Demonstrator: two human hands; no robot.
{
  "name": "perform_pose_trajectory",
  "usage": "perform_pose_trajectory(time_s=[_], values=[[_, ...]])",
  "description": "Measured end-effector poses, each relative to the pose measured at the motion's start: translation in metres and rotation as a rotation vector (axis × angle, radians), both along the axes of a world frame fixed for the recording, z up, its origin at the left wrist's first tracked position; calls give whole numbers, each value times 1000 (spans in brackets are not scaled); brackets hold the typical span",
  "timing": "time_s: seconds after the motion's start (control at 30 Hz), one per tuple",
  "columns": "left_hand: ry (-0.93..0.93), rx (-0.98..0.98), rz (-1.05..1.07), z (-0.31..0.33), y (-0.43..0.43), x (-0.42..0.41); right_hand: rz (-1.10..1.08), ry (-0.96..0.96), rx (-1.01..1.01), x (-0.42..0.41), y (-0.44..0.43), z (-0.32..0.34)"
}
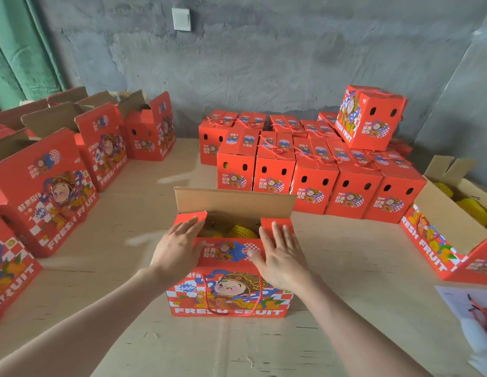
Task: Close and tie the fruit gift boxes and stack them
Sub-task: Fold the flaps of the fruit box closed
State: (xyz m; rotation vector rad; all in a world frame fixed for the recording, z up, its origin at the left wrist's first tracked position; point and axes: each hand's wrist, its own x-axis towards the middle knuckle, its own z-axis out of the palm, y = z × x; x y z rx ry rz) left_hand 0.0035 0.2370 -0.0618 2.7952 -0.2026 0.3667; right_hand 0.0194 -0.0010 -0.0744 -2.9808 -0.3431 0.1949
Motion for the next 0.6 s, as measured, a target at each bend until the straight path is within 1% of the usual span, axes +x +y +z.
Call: perform_pose_trajectory(time_s=[0.1,0.13,0.2,0.33,0.43,0.5,0.53,0.6], values=[[-161,115,-32,24,-6,16,14,-58,26,-2,2,0],[-191,145,-21,34,-8,24,19,-94,44,-4,2,-2],[-189,152,23,52,-8,42,14,-179,95,-8,2,-4],[-109,63,74,67,6,58,-23,-304,249,-13,-4,-7],[-182,-38,22,64,12,49,-23,-409,325,-11,-5,-3],[-186,-103,24,63,12,43,-20,-469,394,-11,-4,2],[-165,-128,36,62,12,41,-16,-535,445,-11,-3,4],[-129,-146,59,60,11,40,-35,-753,534,-11,-3,8]])
